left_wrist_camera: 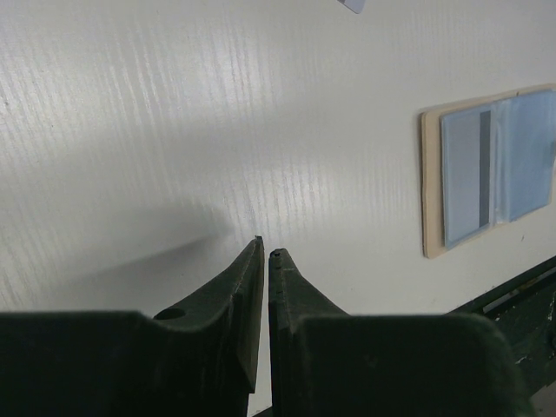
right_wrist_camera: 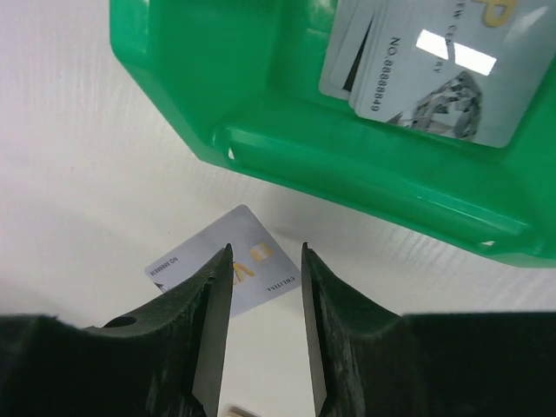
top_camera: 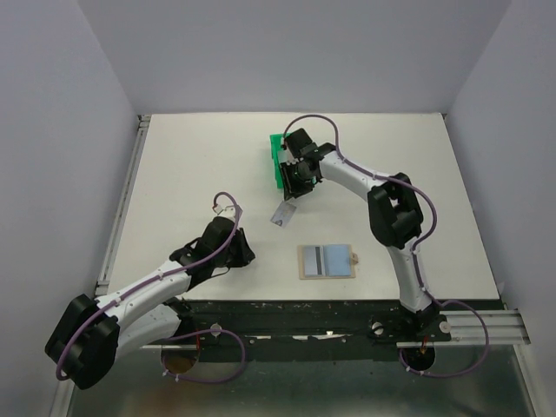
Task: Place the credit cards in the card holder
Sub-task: Move the storage box to the center of the board.
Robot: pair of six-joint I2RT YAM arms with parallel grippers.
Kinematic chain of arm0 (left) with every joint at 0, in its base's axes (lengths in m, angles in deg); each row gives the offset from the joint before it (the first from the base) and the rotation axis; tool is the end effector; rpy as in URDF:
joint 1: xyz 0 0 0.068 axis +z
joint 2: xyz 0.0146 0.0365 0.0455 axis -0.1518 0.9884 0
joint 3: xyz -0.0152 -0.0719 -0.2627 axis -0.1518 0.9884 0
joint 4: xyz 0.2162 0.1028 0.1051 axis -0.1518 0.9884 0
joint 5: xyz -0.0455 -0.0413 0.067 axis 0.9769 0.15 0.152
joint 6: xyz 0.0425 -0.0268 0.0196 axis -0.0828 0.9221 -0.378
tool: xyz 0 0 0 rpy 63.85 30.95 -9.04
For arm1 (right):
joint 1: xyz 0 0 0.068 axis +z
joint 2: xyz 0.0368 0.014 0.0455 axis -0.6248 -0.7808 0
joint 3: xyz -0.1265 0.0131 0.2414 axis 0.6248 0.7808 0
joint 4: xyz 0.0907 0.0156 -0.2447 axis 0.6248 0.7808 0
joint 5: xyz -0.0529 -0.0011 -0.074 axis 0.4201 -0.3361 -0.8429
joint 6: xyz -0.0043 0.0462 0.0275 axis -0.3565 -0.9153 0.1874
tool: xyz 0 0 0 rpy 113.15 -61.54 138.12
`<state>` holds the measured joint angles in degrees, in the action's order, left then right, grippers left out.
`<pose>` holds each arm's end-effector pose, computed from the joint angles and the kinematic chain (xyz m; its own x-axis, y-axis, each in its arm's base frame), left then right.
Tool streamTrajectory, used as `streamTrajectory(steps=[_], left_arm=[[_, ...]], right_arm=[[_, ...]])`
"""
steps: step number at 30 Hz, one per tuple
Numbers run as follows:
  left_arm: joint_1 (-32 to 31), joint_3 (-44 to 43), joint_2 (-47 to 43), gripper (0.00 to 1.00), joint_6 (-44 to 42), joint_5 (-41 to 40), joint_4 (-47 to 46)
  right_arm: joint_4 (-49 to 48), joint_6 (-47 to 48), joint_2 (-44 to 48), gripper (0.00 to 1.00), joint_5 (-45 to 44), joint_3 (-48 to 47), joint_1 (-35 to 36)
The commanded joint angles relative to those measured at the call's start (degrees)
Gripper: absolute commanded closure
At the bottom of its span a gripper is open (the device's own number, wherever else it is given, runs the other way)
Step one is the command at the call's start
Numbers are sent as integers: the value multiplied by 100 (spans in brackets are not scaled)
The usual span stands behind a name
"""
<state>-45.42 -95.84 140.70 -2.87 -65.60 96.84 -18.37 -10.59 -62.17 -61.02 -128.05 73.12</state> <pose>0.1521 -0.1148 0.1713 -0.8157 -0.1988 -0.5432 0.1166 0.8633 -0.4910 0.3936 0.2766 0.1790 -0.8700 -0.2868 -0.4010 -0.4037 0.8813 0.2456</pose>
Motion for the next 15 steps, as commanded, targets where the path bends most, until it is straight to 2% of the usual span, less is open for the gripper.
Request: streamTrajectory(steps=[1,7,11,15], left_arm=[[48,46,-35,78,-59,-68,-45],[65,55,-44,78,-76,-59,-36],[92,90,-88,78,-94,-42,-18],[109,90,-140,78,-94,-42,26]], right_arm=[[417,-84,-190,54,-438,-344,-149],[716,48,-418,55,-472,-792,-167],[822,13,-515,61,-552,-977,-202],[638,-145,-349,58,-422,-785,-203]])
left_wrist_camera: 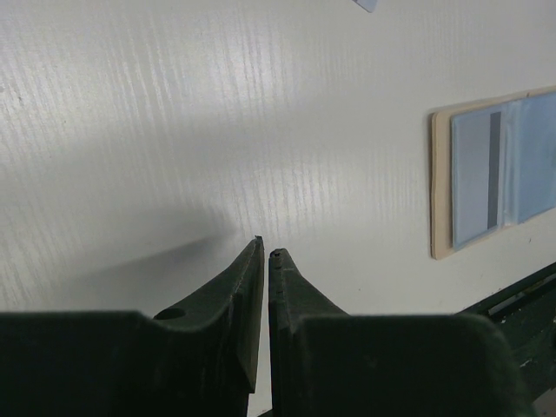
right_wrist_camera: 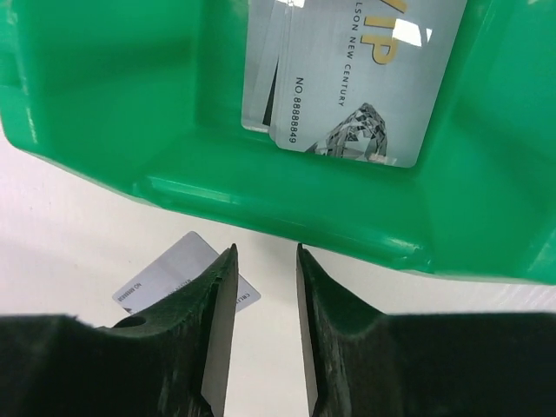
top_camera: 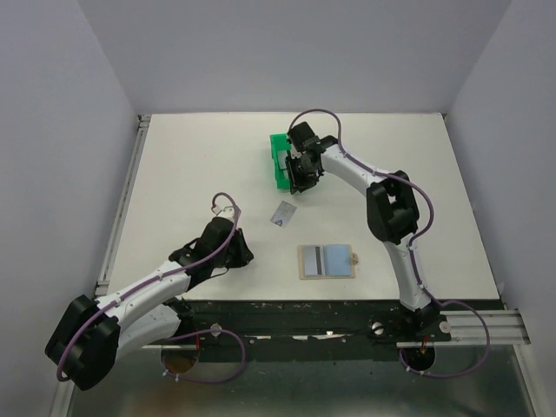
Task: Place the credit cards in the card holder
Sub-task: Move the storage box to the center of the board.
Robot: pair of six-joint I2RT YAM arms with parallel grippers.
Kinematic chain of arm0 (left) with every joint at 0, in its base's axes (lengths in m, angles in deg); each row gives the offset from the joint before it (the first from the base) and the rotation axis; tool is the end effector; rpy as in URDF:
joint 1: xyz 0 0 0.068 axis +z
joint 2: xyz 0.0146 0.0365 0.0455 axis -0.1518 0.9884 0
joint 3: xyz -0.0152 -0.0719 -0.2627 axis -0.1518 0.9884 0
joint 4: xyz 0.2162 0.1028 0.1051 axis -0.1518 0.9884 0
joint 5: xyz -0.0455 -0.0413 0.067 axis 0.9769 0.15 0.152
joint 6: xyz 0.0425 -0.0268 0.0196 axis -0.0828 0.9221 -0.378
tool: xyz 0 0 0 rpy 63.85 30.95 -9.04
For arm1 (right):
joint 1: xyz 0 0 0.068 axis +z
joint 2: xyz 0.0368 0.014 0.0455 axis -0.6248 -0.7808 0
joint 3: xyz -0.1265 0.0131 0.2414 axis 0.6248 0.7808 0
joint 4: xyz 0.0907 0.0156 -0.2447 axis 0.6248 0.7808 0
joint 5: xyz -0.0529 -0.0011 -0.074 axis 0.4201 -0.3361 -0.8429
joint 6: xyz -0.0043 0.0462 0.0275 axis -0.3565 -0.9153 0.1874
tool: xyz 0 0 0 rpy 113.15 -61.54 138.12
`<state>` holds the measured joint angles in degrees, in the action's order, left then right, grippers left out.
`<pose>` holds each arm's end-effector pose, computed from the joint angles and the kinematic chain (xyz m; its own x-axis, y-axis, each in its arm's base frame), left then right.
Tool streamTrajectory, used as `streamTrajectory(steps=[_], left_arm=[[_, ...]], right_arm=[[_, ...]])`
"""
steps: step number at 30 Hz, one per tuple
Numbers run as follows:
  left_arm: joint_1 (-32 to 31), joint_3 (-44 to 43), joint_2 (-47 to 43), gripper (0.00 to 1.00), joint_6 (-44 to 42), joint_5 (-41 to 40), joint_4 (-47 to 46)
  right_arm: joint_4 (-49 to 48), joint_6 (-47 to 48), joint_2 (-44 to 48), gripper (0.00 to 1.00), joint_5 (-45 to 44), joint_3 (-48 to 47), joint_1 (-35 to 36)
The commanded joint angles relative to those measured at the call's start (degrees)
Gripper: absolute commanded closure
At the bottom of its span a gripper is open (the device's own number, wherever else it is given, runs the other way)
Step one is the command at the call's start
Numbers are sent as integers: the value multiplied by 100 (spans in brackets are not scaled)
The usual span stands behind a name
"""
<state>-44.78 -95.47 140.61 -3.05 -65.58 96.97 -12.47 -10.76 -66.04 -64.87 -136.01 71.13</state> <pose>0.1523 -0.1124 0.1693 -0.8164 -0.2028 -0.5407 0.1068 0.8672 -0.4864 0.4154 0.2678 0.1836 -0.8857 -0.2546 -0.3881 -0.3448 0.9207 0.1829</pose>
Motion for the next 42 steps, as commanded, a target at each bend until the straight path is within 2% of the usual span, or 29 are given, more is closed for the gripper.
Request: streamTrajectory(steps=[1,4,7,17,20,23,29,33,38,42], left_arm=[[46,62,-140,78,-77,-35,13],[54,79,-158,78,-103,-35,21],[55,62,-141,78,-103,-18,30],[81,0,-114,78,-156,0,100],[90,18,-132,78,-138,0,100],[98,44,-123,78,-129,0,92],[107,53,-62,78,-112,53,13],[107,44,-9,78,-103,88,-23],[116,44,-35,78,-85,79,-23],[116,71,-44,78,-85,97,-23]], right_arm=[[-136,-180,135,57,182,151,-4],[-664,-426,416,53,342,442,31],[-849,-549,461,49,237,338,67],[-1710,-541,391,46,395,-137,93],[-1545,-480,40,46,281,-584,93],[-1141,-392,-163,46,-9,-972,84],[-1289,206,337,44,-1011,-174,41],[-1438,22,583,43,-627,187,-21],[-1447,-654,347,44,280,-41,-4],[-1946,-1067,276,44,693,169,14]])
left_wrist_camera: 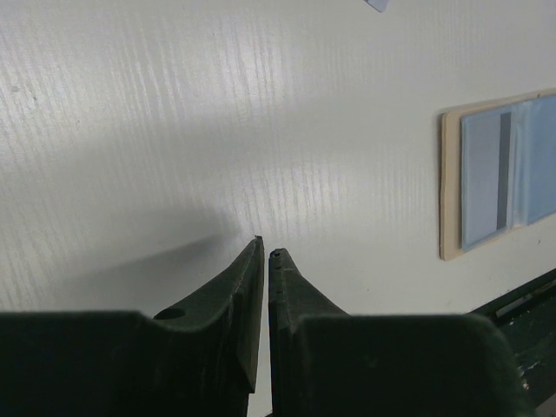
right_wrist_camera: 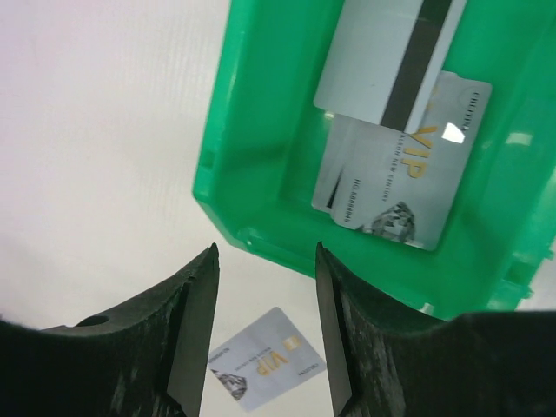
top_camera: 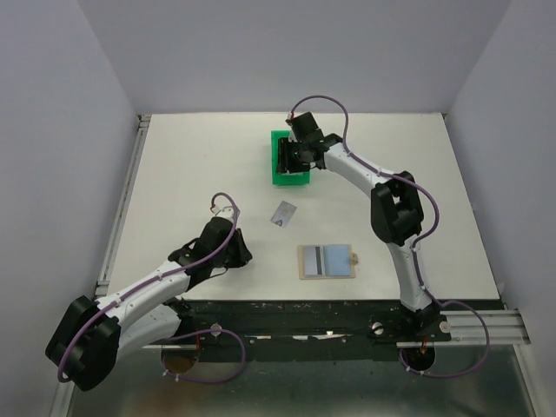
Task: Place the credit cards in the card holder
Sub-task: Move the storage box to the center of the board.
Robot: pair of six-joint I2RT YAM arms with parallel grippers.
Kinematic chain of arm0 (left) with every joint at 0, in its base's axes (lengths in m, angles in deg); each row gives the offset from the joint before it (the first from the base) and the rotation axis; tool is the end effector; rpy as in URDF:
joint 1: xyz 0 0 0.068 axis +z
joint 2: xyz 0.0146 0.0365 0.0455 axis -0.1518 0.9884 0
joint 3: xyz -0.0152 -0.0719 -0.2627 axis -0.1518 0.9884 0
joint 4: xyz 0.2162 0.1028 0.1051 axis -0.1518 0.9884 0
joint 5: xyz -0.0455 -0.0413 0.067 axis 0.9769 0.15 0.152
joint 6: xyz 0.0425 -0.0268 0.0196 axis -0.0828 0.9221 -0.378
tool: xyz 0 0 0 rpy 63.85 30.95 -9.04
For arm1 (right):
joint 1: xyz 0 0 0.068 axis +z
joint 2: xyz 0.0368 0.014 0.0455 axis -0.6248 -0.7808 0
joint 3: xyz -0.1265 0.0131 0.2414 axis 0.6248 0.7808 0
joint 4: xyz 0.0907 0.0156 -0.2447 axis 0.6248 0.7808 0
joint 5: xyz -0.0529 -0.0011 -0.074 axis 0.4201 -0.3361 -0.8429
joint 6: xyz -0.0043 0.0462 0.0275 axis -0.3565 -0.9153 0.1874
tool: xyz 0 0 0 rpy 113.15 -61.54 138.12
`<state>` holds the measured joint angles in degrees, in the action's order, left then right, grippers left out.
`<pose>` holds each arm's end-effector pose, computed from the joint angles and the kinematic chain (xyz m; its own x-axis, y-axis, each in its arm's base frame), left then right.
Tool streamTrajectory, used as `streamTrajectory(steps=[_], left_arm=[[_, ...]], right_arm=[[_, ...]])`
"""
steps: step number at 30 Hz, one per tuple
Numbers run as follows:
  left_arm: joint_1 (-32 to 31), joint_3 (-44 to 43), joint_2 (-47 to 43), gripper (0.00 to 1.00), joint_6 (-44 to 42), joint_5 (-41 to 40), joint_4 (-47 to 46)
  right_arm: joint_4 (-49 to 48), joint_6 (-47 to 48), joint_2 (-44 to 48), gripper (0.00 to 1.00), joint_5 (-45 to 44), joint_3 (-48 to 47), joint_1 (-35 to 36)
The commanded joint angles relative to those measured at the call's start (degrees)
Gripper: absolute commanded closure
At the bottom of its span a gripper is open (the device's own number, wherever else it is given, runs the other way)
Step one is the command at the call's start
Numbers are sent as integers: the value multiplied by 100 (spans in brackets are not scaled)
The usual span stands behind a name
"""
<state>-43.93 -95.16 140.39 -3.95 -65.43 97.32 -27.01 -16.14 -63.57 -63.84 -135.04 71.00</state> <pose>0.1526 -0.1093 0.1678 -0.8161 -0.1980 -0.5429 0.1048 0.8731 -0.4761 0.4305 0.2769 0.2143 -0.8032 -0.0953 -0.5881 -0.3270 0.8957 0.3015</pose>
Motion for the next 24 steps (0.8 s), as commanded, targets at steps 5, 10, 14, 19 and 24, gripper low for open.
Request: streamTrajectory(steps=[5,10,14,19,24], left_arm=[[31,67,-31,78,-4,99,-23],[31,119,-75,78,-5,81,-23],[40,119,-48,78,4,73,-31],[48,154,-13,78,-4,90,-101],[57,137,127,78,4,143,-216]], right_arm=[[-776,-698,-85,44,433,118,36],[-601,-286,-67,43,-102,83,53],[-381,66,-68,43,-305,109,53],[-169,392,371,43,-420,749,45],[-757,445,1065,43,-17,1874,53]])
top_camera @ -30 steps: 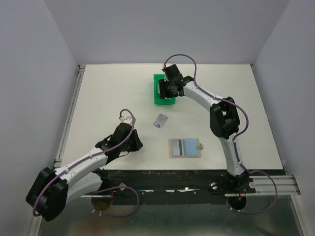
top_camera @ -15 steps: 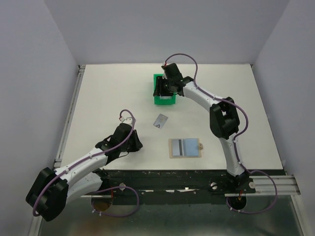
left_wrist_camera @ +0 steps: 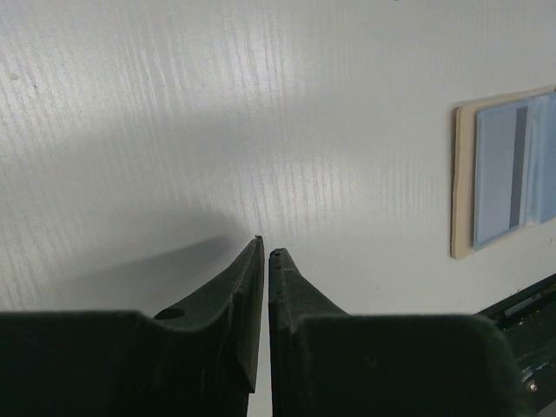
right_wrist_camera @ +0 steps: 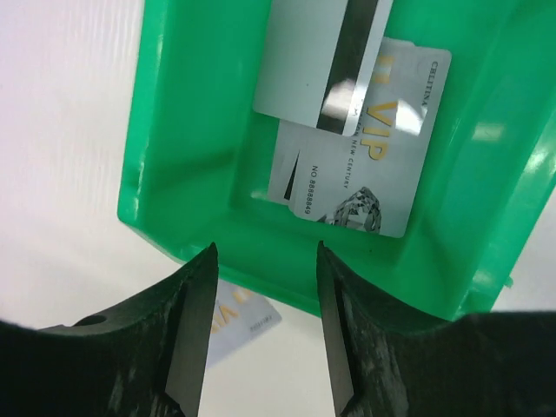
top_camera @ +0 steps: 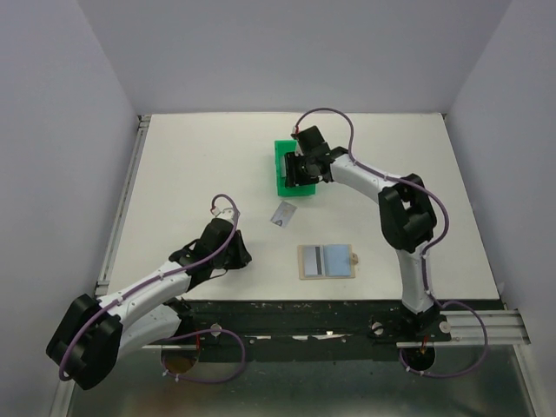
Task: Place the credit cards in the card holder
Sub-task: Move the storage box to the center of the board.
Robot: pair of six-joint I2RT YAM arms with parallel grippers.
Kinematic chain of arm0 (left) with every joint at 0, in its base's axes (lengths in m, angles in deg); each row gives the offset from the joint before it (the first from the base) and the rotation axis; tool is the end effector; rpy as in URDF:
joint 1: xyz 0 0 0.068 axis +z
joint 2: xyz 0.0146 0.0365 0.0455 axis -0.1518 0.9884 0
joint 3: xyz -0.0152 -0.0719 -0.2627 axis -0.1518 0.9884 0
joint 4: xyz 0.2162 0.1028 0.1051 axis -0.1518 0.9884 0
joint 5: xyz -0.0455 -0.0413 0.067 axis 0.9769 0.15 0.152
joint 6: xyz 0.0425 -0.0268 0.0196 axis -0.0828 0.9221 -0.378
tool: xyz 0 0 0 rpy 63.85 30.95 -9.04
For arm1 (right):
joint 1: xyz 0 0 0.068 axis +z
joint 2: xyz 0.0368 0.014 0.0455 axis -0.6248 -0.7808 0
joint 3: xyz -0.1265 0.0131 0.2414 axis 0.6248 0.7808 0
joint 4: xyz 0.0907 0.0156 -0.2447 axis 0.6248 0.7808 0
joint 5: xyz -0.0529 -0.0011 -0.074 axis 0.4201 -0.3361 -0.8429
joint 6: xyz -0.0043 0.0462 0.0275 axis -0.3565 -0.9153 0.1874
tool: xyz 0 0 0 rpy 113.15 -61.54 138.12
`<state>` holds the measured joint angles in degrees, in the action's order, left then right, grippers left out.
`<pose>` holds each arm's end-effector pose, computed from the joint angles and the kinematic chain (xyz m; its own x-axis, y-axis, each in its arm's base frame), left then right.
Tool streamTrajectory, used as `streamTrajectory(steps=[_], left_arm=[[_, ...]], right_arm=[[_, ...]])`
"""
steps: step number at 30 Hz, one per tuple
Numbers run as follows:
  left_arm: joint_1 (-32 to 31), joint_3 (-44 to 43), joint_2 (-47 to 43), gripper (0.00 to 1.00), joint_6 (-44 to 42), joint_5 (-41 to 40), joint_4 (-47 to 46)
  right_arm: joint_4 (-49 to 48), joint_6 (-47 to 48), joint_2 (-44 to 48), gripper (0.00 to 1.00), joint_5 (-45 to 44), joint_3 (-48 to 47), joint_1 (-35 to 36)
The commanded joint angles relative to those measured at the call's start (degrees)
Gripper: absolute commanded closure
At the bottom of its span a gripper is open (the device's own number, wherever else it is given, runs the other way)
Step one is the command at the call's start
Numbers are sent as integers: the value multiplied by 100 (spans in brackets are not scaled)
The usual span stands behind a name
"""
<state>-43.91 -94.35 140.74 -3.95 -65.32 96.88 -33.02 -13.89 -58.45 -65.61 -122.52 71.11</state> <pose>0.1514 -0.1084 0.1629 -0.8222 -0.1939 -0.5351 0.1005 0.8759 -0.4718 0.4091 0.2631 0.1945 -0.7968 -0.1356 -0.5888 -0.3399 0.9062 0.2514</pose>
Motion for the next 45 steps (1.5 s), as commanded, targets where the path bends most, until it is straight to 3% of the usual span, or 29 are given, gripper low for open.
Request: streamTrajectory(steps=[1,9,22,28,33,38,45], left_arm=[[55,56,110,78,13,149,-198],[55,-41,251,78,-31,211,-225],[73,-67,180,78,-92,176,-102],[90,-67,163,78,-110,167,-67],[108,-49,154,78,-119,167,-49],[125,-49,154,78,-127,176,-49],[143,-41,163,78,-136,185,-66]], right_arm=[[-253,220,633,43,275,780,42],[-869,439,898,43,197,1064,51],[466,712,-499,42,170,-1133,-1],[818,660,-1035,43,582,-1863,-168],[906,659,-1247,49,838,-2198,-195],[950,694,-1212,61,550,-2216,-204],[1038,624,-1054,63,126,-2040,-361]])
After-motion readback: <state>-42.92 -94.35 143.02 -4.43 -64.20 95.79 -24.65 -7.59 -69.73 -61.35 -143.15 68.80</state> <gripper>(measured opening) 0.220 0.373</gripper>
